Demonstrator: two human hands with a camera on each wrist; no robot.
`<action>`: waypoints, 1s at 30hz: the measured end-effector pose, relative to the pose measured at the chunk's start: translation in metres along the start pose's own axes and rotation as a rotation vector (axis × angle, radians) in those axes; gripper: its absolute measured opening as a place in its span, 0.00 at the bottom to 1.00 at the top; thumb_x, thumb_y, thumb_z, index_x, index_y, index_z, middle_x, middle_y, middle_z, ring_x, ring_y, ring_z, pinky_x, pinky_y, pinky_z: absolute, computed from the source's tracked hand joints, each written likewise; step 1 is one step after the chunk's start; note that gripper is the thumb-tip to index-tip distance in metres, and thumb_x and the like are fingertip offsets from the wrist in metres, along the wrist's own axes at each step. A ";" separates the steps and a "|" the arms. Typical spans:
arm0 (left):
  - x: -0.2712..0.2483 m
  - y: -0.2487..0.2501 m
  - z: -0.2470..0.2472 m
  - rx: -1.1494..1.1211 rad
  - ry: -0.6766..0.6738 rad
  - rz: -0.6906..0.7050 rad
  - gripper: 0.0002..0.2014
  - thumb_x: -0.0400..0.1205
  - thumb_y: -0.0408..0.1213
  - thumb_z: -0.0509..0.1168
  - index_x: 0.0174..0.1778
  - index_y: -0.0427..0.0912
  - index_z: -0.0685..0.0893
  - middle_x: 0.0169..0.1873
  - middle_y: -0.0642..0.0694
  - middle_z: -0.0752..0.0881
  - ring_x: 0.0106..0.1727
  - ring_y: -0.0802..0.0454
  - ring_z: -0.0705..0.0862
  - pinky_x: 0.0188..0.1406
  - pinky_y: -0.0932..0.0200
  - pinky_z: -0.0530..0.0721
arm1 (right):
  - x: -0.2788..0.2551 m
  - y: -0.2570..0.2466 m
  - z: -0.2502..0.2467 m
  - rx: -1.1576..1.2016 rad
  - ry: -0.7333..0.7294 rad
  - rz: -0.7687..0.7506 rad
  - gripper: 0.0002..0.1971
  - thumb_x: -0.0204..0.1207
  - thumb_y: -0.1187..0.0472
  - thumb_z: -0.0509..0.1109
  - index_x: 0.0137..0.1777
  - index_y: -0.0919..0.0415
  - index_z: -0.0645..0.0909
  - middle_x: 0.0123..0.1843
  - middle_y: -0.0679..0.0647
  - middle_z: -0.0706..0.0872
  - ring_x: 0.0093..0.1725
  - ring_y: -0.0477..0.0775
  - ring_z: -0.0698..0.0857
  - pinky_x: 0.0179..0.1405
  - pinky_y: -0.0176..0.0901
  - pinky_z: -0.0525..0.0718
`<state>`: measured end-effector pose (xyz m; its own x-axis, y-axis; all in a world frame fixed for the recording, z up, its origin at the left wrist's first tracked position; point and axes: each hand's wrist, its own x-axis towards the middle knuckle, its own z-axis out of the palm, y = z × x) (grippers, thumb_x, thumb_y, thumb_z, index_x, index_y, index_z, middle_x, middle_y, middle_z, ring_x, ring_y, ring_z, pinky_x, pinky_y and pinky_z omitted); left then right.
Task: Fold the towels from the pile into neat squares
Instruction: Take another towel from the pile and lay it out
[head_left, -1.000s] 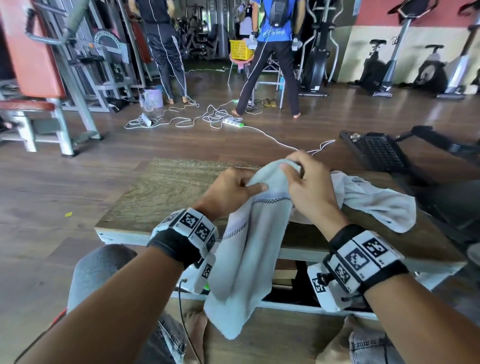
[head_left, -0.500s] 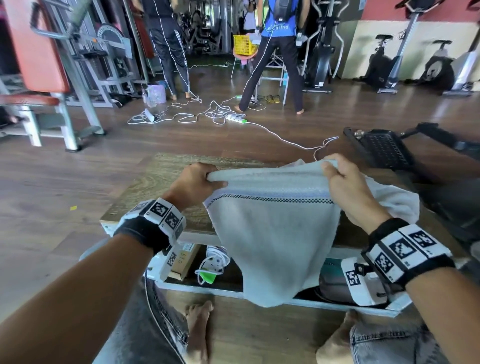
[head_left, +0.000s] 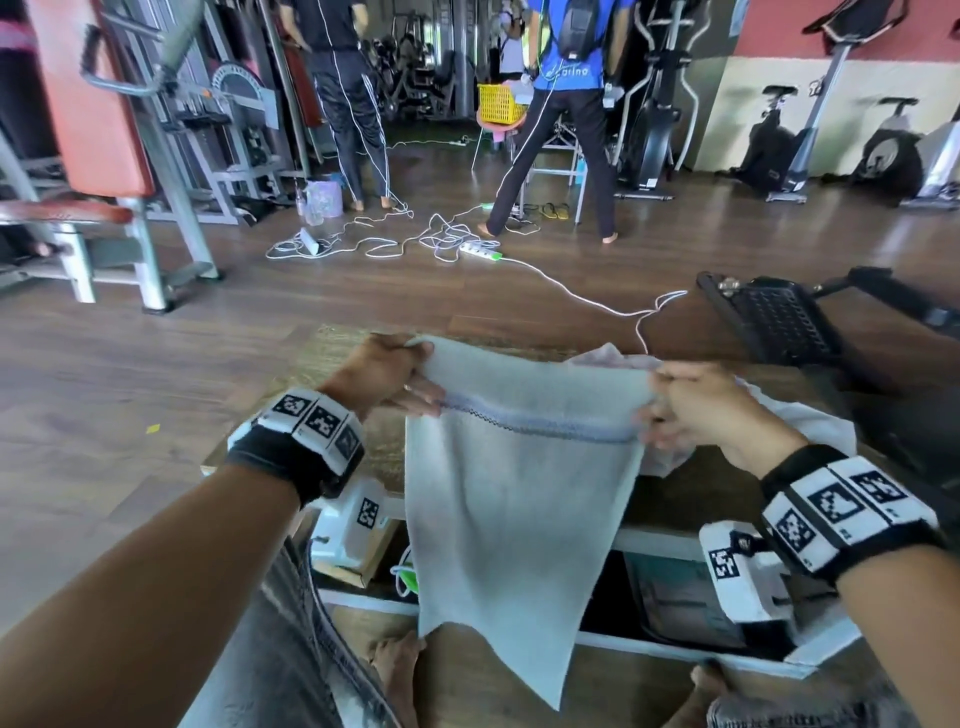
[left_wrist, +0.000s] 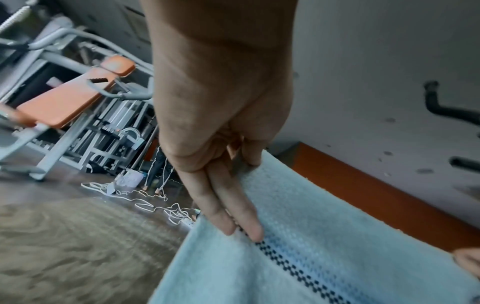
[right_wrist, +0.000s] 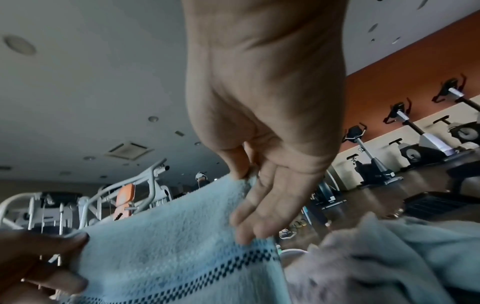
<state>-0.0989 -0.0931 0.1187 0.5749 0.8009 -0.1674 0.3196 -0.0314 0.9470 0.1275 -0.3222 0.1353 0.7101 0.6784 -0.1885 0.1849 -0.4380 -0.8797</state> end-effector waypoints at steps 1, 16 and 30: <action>0.009 0.012 -0.002 -0.059 0.016 0.020 0.15 0.88 0.44 0.61 0.66 0.40 0.79 0.40 0.34 0.92 0.37 0.37 0.92 0.33 0.50 0.92 | 0.008 -0.014 -0.002 0.054 0.009 -0.041 0.10 0.90 0.64 0.60 0.51 0.53 0.80 0.43 0.60 0.92 0.42 0.64 0.91 0.52 0.58 0.90; 0.195 0.232 -0.072 0.009 0.346 0.430 0.14 0.83 0.43 0.61 0.61 0.44 0.85 0.53 0.44 0.91 0.56 0.46 0.89 0.60 0.44 0.88 | 0.225 -0.227 -0.021 0.351 0.130 -0.578 0.07 0.86 0.57 0.62 0.46 0.57 0.74 0.67 0.77 0.81 0.73 0.72 0.78 0.68 0.54 0.82; 0.150 0.119 -0.083 -0.274 0.232 0.425 0.07 0.80 0.33 0.67 0.46 0.37 0.90 0.50 0.39 0.91 0.54 0.43 0.87 0.67 0.45 0.83 | 0.197 -0.143 0.013 0.443 0.064 -0.670 0.14 0.86 0.65 0.64 0.40 0.51 0.78 0.53 0.53 0.84 0.57 0.45 0.84 0.69 0.43 0.83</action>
<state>-0.0364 0.0731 0.2293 0.4196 0.8634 0.2800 -0.1297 -0.2483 0.9600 0.2319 -0.1181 0.2179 0.5838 0.6727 0.4546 0.3082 0.3344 -0.8906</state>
